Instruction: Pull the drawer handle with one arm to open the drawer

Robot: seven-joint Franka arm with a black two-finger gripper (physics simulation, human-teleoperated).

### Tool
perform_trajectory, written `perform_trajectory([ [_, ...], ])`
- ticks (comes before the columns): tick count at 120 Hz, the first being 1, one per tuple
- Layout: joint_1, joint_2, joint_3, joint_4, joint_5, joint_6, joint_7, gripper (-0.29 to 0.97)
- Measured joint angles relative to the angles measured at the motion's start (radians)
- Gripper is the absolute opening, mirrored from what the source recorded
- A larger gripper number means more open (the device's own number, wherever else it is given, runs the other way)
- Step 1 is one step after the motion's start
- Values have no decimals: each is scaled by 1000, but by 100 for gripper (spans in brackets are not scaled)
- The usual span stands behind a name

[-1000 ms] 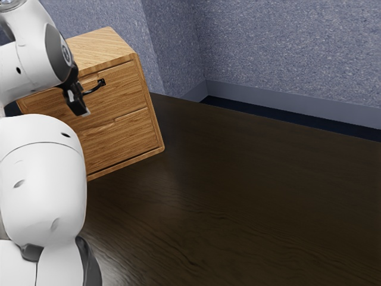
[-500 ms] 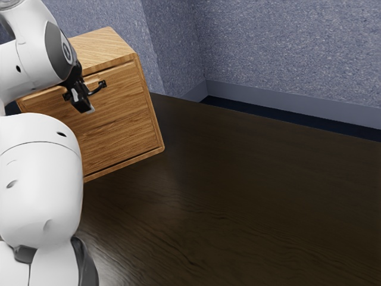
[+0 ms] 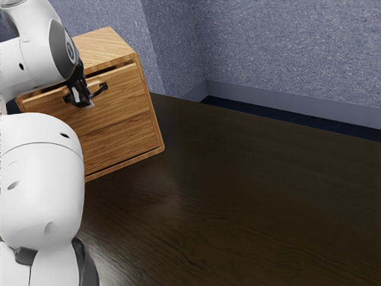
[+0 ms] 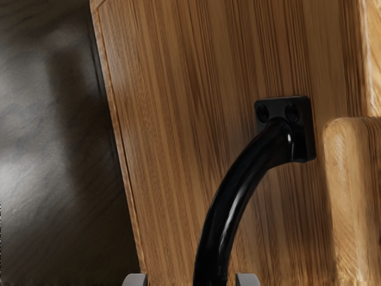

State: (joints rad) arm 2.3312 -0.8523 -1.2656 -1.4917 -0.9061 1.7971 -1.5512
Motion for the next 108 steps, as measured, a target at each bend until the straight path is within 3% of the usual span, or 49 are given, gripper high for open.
perform_trajectory([
  [30,-32,-1,-5,5,1,0,17,6],
  [43,-34,0,-10,3,5,-2,22,13],
  [82,-76,-1,42,-10,64,-41,30,-7],
  [108,-88,-1,52,-11,88,-69,27,0],
])
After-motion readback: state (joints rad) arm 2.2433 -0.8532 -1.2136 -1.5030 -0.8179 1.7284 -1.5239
